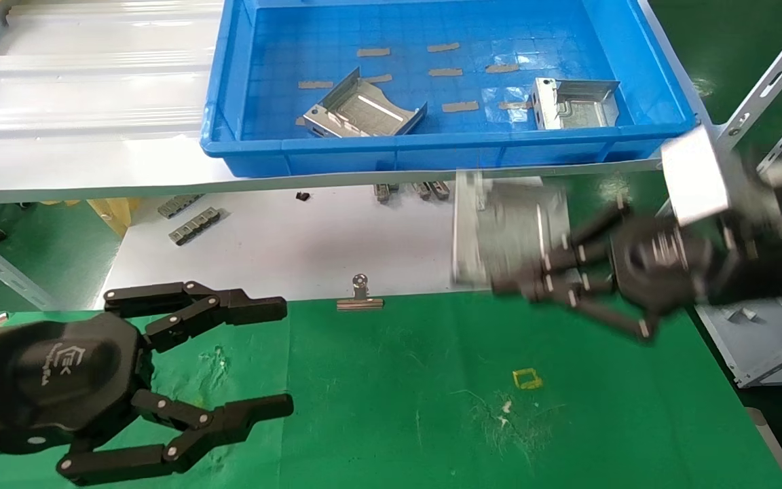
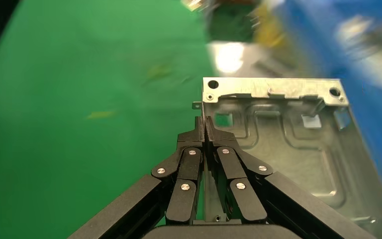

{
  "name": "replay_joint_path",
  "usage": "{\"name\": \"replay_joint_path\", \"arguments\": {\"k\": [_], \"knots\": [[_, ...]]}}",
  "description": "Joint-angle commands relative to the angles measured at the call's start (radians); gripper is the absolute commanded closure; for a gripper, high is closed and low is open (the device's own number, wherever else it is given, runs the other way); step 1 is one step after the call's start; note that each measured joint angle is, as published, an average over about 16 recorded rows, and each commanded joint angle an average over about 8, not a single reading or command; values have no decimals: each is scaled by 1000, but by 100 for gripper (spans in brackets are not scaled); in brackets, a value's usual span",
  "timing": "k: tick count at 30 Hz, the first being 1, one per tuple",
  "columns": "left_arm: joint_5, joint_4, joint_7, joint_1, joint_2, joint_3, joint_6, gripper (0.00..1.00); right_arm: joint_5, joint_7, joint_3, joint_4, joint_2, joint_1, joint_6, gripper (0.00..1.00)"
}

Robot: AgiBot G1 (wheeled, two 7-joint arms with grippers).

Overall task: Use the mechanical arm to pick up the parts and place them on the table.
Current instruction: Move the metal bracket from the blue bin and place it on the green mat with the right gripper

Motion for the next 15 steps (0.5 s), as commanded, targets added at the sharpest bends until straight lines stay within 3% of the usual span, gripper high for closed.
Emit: {"name": "replay_joint_path", "arguments": {"k": [1,7,15], "knots": [[0,0,0,0,0,0,0,0,30,-3,-38,64,57,-33,-11,100],[0,0,0,0,0,0,0,0,13,-92,-148,51,99,-105,1,100],[0,0,0,0,0,0,0,0,-95,-280,-234,-122,-2,-147,39,100]]}}
